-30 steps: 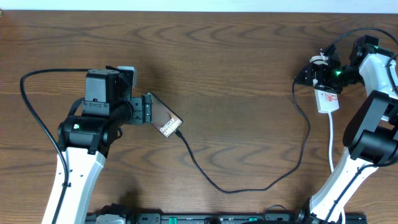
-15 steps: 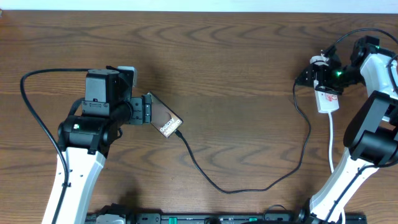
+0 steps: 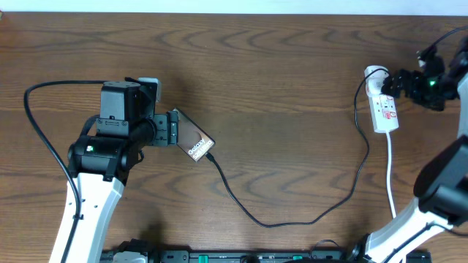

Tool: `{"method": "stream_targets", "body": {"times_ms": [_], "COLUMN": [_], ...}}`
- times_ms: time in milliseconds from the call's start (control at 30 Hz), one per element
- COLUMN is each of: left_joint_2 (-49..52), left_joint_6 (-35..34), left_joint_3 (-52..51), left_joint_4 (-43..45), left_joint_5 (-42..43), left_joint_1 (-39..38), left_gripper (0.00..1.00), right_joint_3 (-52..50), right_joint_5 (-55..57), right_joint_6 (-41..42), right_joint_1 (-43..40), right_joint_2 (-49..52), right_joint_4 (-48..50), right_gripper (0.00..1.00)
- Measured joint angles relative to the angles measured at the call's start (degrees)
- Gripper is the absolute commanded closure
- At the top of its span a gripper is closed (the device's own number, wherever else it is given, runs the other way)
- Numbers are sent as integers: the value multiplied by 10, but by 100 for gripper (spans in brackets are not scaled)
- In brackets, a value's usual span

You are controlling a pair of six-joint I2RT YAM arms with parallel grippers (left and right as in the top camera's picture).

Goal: Plug charger to phone and switch on socket

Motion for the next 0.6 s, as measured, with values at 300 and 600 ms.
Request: {"method": "stream_targets", "body": {"times_ms": [300,600], "left_joint_2": [0,0], "left_joint_6": [0,0], "left_joint_3": [0,0], "left_joint_4": [0,0], "left_joint_5": [0,0], "left_joint_1": [0,0], "left_gripper": [17,17], "right_joint_3": [0,0], "right_joint_5": [15,14], "right_joint_6": [26,29], "right_joint_1": [2,2], "right_joint_2": [-140,-207], "right_joint_4": [-17,-19], "right_gripper": [1,1]}}
